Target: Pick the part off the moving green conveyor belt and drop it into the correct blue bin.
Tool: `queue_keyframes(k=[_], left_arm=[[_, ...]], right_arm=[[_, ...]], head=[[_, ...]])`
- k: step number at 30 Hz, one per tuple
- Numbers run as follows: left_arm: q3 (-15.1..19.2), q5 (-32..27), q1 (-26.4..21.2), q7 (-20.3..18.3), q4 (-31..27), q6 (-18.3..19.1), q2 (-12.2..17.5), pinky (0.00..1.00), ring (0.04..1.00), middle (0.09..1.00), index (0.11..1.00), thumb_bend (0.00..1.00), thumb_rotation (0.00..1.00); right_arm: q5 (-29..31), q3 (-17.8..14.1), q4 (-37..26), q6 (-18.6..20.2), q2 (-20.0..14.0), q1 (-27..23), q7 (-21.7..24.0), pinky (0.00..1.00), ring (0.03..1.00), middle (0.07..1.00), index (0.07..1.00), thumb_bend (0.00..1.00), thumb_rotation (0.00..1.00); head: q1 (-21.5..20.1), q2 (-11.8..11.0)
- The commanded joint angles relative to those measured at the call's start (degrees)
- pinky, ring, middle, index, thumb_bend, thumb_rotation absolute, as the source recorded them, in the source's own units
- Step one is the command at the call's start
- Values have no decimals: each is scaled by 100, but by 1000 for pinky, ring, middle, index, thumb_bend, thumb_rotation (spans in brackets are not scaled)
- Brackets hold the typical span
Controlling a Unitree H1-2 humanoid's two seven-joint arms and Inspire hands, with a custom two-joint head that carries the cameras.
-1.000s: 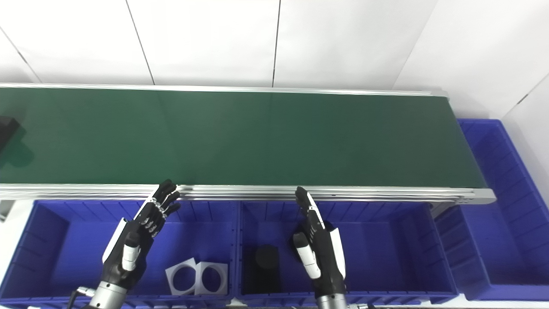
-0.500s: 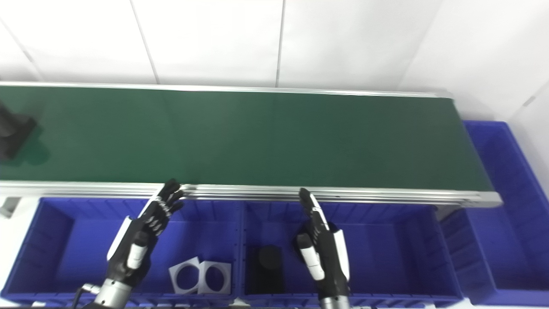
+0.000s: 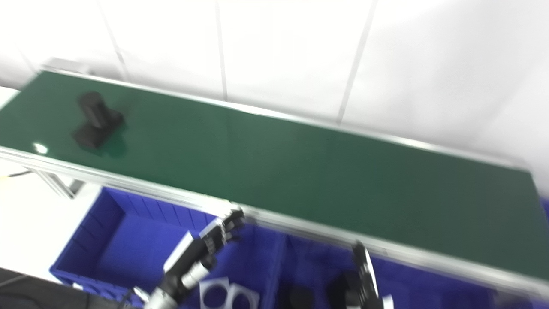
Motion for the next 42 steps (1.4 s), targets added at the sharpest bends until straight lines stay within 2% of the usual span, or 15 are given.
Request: queue_keyframes(k=[1, 8, 10, 11, 15, 17, 22, 32, 42], left_arm=[[-93, 55, -115, 193, -64, -186, 60, 815, 886, 917, 890, 715, 817], [-201, -107, -209, 164, 68, -186, 184, 844, 901, 926, 897, 732, 780], [-222, -58, -222, 260, 102, -186, 181, 839, 895, 919, 892, 738, 778], [-237, -32, -229, 312, 122, -186, 173, 833, 889, 911, 885, 738, 780], [-301, -24, -297, 375, 223, -186, 197, 829, 882, 902, 879, 722, 781], [-323, -50, -339, 353, 305, -186, 222, 833, 888, 906, 879, 740, 777], [-465, 77, -444, 613, 422, -186, 307, 833, 888, 905, 871, 753, 776], [-735, 107, -535, 925, 476, -186, 451, 806, 869, 886, 858, 768, 748], [-961, 143, -610, 1172, 494, -186, 554, 802, 865, 883, 852, 771, 739]], right_arm=[[48, -16, -49, -287, 27, -35, 20, 1000, 964, 963, 976, 662, 1000], [7, 15, 47, -287, 52, -97, -34, 1000, 959, 957, 982, 692, 1000], [-29, 19, 92, -287, 42, -117, -67, 1000, 958, 956, 982, 708, 1000], [-94, 30, 125, -287, 24, -126, -108, 1000, 959, 956, 984, 712, 1000], [-90, 44, 210, -287, 27, -154, -149, 1000, 966, 957, 984, 718, 1000], [-52, 56, 294, -287, 28, -197, -172, 1000, 964, 958, 978, 714, 1000], [-6, 67, 438, -287, 42, -263, -186, 1000, 965, 966, 983, 690, 1000], [157, 8, 474, -287, 100, -302, -119, 1000, 1000, 990, 1000, 566, 1000], [168, -20, 250, -287, 119, -312, -163, 1000, 1000, 983, 1000, 539, 1000]], head=[[-36, -38], [-164, -183], [-149, -258], [-124, -371], [-48, -506], [-6, -581], [164, -803], [259, -927], [297, -972]])
